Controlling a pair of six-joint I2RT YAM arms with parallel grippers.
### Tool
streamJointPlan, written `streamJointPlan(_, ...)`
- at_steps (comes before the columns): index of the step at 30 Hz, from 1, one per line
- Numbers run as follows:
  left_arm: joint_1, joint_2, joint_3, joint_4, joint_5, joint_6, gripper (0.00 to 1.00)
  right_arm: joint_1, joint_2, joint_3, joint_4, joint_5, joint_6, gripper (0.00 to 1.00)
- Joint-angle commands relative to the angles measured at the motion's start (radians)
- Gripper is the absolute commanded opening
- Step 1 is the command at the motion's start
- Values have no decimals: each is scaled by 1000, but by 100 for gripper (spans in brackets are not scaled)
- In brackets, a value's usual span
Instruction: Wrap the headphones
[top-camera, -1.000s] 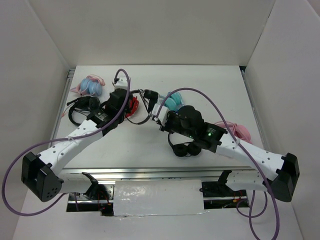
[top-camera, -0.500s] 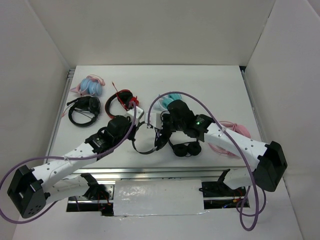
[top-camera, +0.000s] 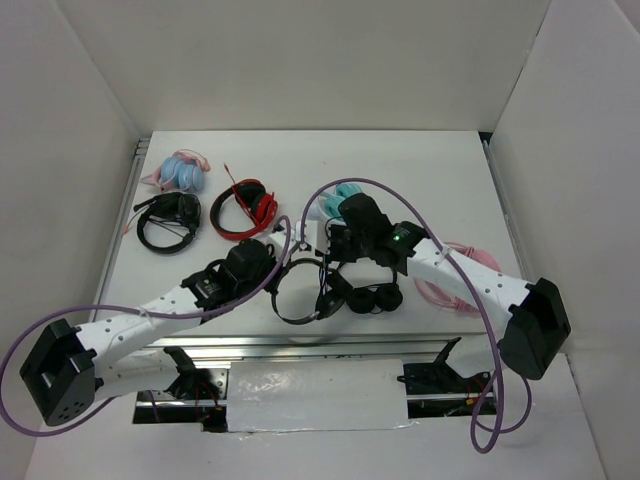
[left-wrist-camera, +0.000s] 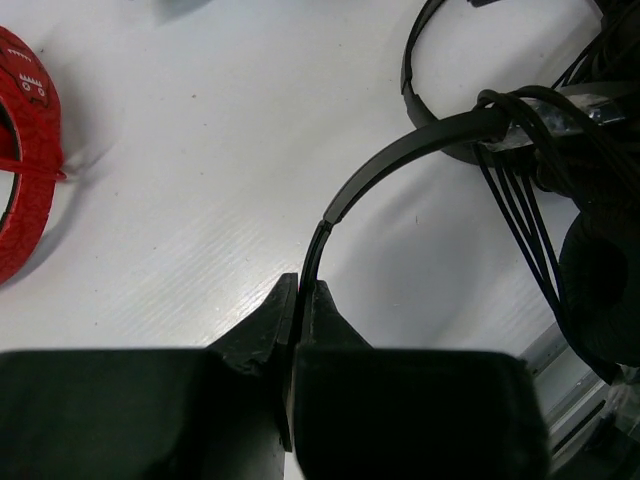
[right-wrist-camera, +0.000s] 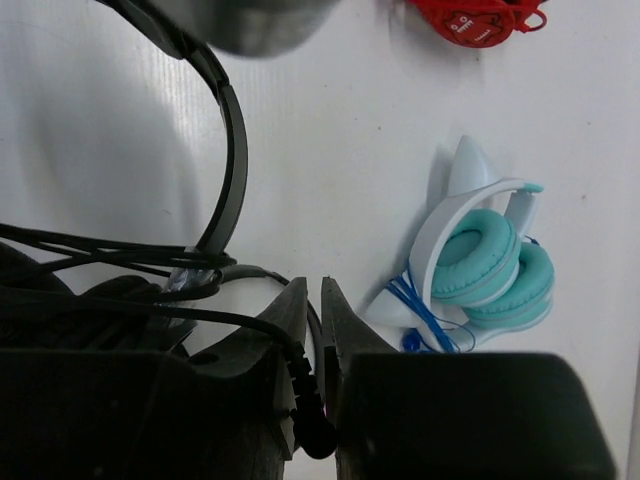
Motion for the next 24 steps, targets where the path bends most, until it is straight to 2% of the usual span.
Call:
streamJointPlan(1,-24,-38,3,80,80,38,0,-11,4,9,78,-5,42,18)
streamJointPlan(15,-9,-140,-16,71,138,41,0,-109,19,-95,219,-112,175,19)
streamJointPlan(24,-7,-197,-17,91,146,28,0,-145,10,-155,285,-247,234,21)
